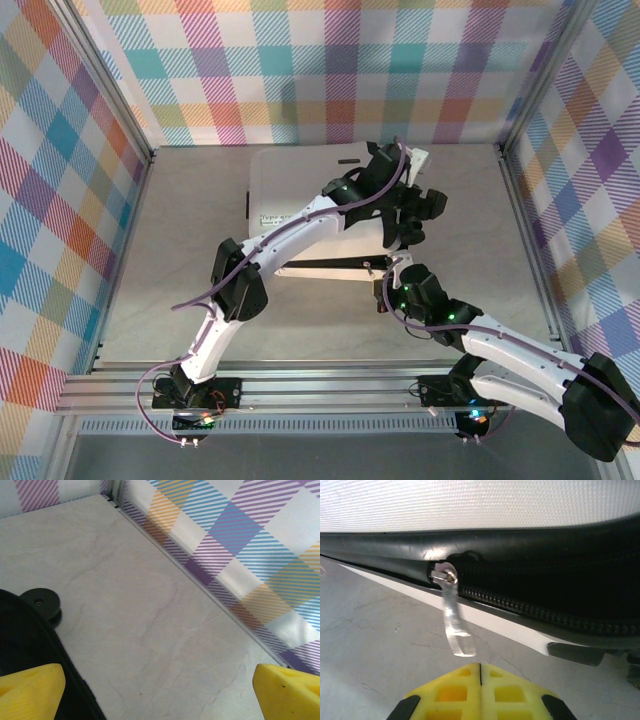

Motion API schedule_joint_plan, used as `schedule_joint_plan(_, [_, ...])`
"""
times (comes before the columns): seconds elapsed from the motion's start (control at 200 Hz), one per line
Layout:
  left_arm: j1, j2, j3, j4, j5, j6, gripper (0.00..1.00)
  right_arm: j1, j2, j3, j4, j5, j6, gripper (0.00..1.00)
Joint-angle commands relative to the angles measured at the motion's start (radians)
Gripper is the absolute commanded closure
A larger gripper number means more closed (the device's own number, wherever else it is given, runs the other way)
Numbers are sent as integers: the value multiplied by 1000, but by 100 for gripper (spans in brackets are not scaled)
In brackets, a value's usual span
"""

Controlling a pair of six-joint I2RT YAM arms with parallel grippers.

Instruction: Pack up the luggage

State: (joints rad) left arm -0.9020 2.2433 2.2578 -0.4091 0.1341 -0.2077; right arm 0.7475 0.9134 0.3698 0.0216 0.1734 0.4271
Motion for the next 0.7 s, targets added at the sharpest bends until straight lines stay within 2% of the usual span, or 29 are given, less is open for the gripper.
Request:
schedule_joint_plan(0.0, [-27,14,32,95,72,-49,4,1,2,-19,6,23,-22,100])
schedule_joint_plan(0.195, [-43,58,71,122,63,-61,4,1,-23,-39,26,8,-25,100])
schedule_joint_plan(0.28, [-43,79,88,156,64,-61,4,1,-55,-69,67,-30,2,82])
schedule_joint_plan(0.41, [-44,101,101,185,75,-60,4,1,-101,-106,131,-92,68,68])
schedule_joint_plan(0.62, [-44,124,129,171,62,-58,4,1,-100,-84,162,-136,150,54])
schedule_joint_plan(0.695, [-44,123,129,166,57,-57,4,1,-66,-58,173,-148,156,53])
